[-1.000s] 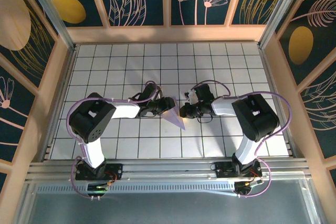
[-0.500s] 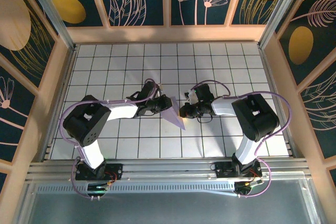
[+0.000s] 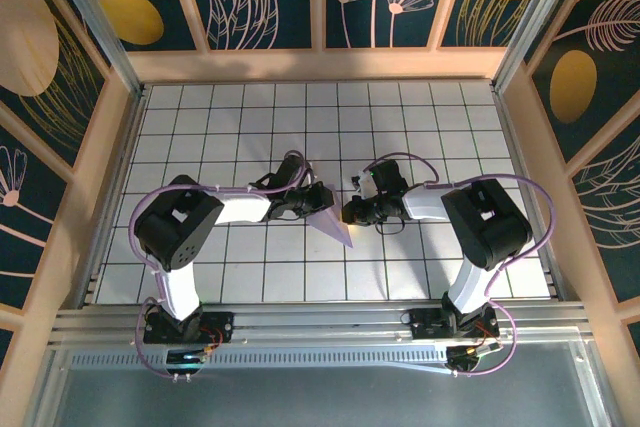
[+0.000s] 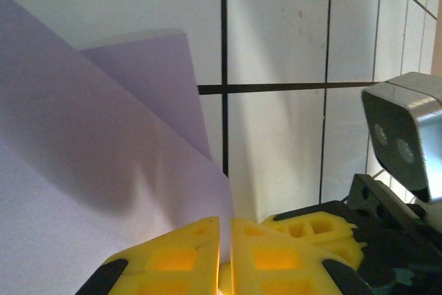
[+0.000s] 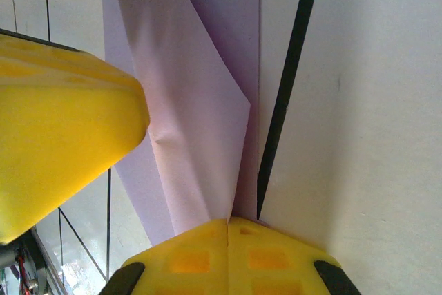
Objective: Fold a paper plane with a square sheet of paper (fold left side to right side)
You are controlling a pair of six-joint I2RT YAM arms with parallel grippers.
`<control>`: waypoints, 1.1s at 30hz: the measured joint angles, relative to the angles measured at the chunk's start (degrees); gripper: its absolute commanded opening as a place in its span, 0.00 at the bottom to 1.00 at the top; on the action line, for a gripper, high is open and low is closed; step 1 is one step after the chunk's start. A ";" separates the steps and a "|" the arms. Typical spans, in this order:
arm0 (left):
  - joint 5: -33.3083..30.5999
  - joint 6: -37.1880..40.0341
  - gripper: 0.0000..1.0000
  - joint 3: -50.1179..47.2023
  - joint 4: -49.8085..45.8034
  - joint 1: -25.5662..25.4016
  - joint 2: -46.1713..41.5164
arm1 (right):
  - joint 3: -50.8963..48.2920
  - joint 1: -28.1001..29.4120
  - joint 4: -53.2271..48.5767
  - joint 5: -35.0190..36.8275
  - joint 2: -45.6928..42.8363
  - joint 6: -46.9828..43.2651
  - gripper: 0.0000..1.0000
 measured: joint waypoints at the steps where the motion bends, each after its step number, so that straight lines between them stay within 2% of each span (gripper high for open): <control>1: -0.28 0.00 0.12 0.02 -0.48 0.00 0.07 | 0.00 0.00 -0.02 0.00 0.00 0.00 0.00; 15: -2.34 0.00 0.09 0.33 -4.17 0.00 0.87 | 0.22 0.04 -0.46 0.22 0.00 -0.02 0.01; 23: -2.93 -0.04 0.05 0.42 -4.15 0.00 1.51 | 0.59 0.17 -1.07 0.39 -0.02 0.17 0.08; 33: -2.93 -0.20 0.03 0.42 -4.17 0.00 1.55 | 2.14 0.20 -3.63 0.98 -0.81 1.75 0.23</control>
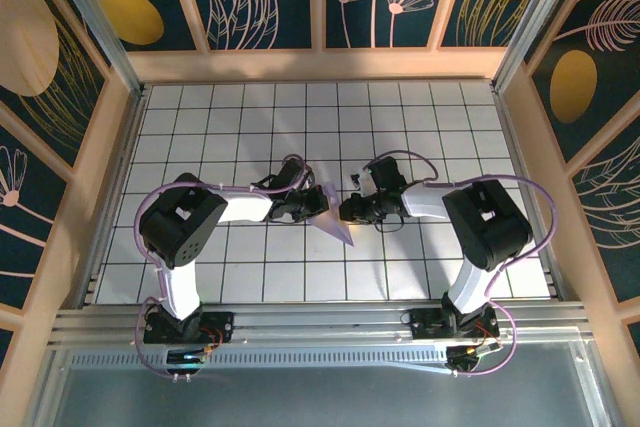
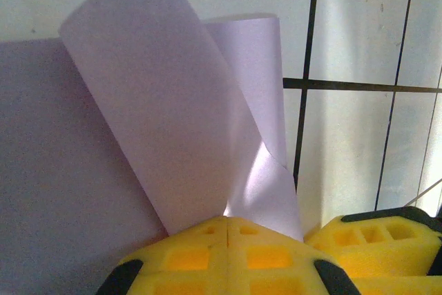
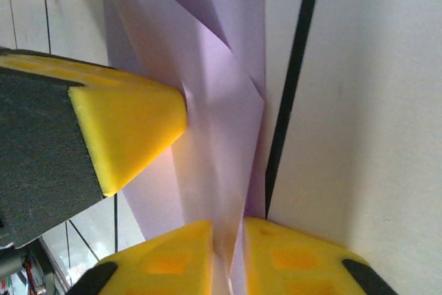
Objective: Fold a paper plane with a square sheet of paper (fold left side to right side)
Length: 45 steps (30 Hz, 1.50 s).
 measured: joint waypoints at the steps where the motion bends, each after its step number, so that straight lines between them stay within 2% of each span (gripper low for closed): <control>1: 0.00 -0.02 0.03 0.00 0.00 0.00 0.00 | 0.35 -0.09 -0.98 0.26 -0.46 0.02 0.25; 7: 0.00 0.00 0.03 0.11 -0.11 0.00 0.04 | 1.38 -1.73 -5.95 1.64 -5.79 -0.22 0.27; 14: 0.00 0.00 0.03 0.11 -0.15 0.00 0.04 | 1.05 -1.86 -8.41 -2.71 -10.62 -1.27 0.00; 23: -0.02 0.00 0.03 0.11 -0.15 0.00 0.04 | -3.58 1.62 -6.47 -8.00 -9.44 0.87 0.00; 45: -0.22 0.00 0.02 0.15 -0.20 0.00 0.04 | -4.70 2.64 -4.92 -5.99 -4.15 1.44 0.00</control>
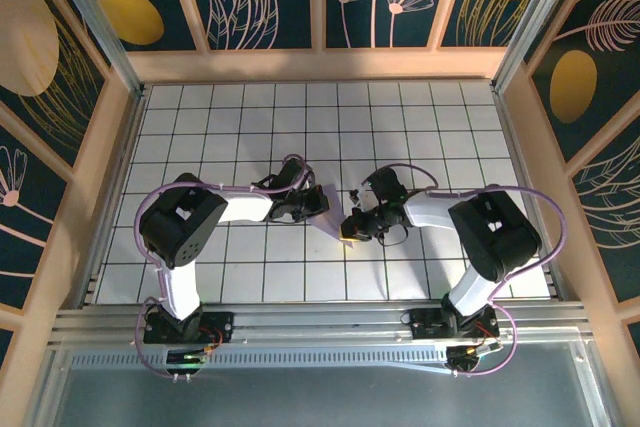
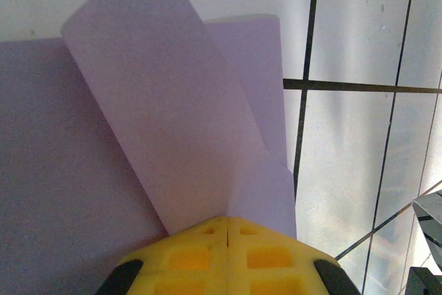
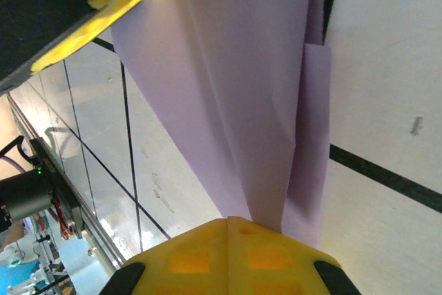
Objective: Fold a paper plane with a square sheet of paper (fold left side to right side)
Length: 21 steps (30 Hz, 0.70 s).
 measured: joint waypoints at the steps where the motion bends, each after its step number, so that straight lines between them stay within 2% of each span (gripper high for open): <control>1: 0.02 0.00 0.02 0.00 0.00 0.00 0.00 | -0.02 0.00 0.00 0.11 0.04 0.00 0.00; 21: 0.00 0.00 0.02 0.04 -0.07 0.00 0.00 | -0.02 0.04 -0.24 1.73 0.04 -0.87 0.00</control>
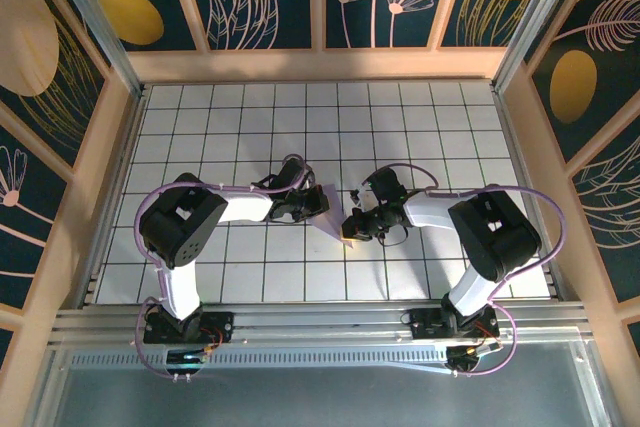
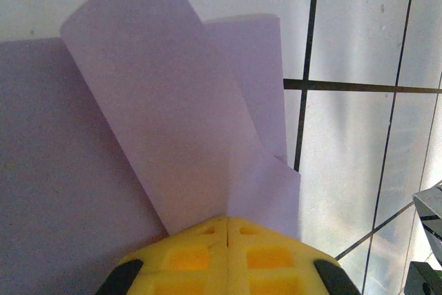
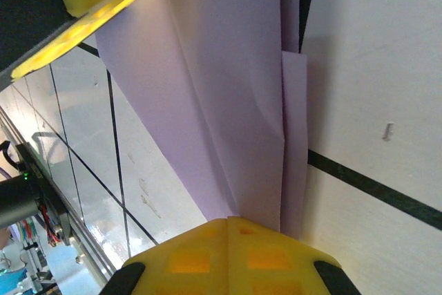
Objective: Fold a paper plane with a square sheet of paper (fold left side to right side)
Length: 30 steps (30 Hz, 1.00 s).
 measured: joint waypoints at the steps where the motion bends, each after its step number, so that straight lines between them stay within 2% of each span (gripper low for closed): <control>1: 0.00 0.00 0.02 0.00 -0.02 0.00 0.00 | 0.00 0.00 -0.02 0.04 0.00 -0.20 0.00; 30: 0.04 0.00 0.02 0.76 -0.76 -0.28 0.42 | -1.29 0.00 -0.87 1.70 -0.92 -1.90 0.00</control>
